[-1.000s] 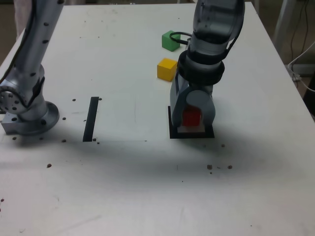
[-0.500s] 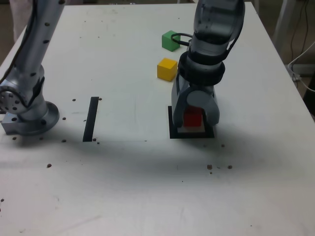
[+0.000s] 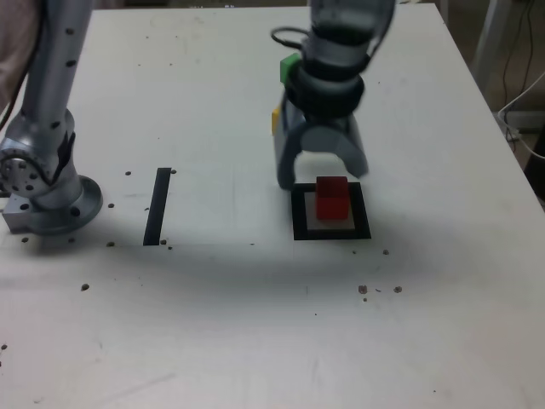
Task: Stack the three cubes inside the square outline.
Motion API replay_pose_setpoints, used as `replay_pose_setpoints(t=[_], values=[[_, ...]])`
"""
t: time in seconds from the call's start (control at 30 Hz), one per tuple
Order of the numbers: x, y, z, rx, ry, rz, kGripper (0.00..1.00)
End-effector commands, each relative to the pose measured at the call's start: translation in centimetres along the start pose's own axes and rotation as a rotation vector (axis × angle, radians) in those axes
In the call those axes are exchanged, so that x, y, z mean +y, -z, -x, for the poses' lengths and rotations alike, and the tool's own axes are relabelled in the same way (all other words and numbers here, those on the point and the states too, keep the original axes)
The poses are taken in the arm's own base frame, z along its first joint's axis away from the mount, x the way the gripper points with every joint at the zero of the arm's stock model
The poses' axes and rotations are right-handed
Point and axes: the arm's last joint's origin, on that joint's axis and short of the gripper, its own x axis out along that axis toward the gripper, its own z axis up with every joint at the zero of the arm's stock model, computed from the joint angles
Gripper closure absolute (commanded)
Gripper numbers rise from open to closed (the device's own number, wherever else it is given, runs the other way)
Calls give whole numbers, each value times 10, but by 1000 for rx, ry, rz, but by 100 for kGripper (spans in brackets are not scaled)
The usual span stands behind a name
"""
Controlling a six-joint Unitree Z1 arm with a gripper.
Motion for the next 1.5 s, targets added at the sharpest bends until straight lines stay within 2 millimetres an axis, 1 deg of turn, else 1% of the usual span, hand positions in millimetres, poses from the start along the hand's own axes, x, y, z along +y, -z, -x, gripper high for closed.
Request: replay_pose_setpoints(t=[0.0,0.1,0.27,0.47,0.63,0.83,1.0,1.13,1.3,1.47], values=[[12,10,8,-6,-16,20,3],[28,21,14,-7,-40,23,3],[54,35,21,-11,-63,-45,3],[83,48,21,0,-81,-160,3],[100,52,18,-7,-100,-285,3],[114,49,11,-16,-105,-380,3],[122,37,-5,5,-93,-396,4],[127,26,-16,20,-84,-401,5],[129,16,-25,32,-77,-407,7],[130,9,-32,39,-67,-413,13]])
